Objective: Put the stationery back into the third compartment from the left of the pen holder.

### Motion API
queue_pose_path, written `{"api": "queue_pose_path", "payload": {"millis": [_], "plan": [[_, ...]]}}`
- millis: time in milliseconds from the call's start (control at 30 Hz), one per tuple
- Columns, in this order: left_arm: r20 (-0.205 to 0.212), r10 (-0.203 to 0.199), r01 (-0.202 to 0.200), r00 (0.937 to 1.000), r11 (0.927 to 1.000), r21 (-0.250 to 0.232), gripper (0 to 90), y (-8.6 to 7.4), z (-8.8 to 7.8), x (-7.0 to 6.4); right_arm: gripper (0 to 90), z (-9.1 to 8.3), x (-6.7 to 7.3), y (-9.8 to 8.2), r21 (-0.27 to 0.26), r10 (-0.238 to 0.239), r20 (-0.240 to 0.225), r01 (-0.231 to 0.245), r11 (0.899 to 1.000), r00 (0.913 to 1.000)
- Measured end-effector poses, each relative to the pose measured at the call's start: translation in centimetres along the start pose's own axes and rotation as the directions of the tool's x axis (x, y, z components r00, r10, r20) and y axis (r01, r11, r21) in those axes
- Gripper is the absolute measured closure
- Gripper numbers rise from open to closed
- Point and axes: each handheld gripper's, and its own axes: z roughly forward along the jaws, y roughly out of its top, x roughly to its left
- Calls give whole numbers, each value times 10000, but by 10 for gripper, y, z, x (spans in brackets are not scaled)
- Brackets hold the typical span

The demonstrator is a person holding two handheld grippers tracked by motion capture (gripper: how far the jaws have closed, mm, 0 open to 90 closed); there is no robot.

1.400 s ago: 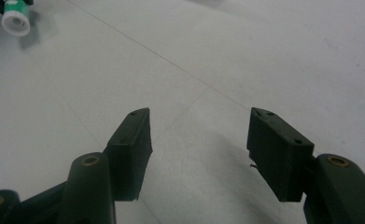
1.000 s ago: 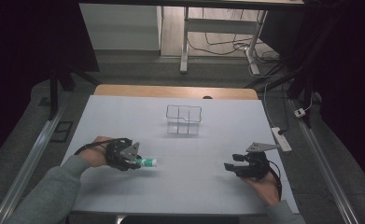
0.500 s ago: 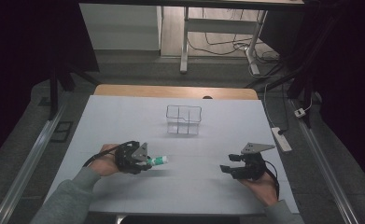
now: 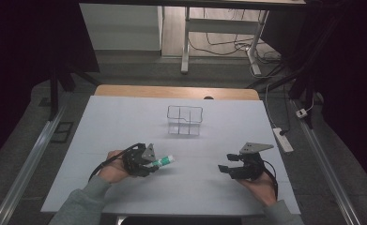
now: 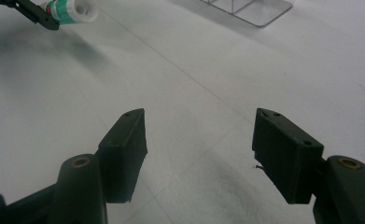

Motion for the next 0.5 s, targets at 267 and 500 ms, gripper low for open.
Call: {"api": "queue_pose_path", "payload": {"millis": [267,500], "plan": [[-128,-330,330,9994,9994,54,647,17,8,-7,350,2,6,3,-174,-199,72,200,9996,9998],[242,-375,375,9990,9993,20,647,36,17,-9,353,5,15,7,-210,-665,108,667,9975,9977]]}}
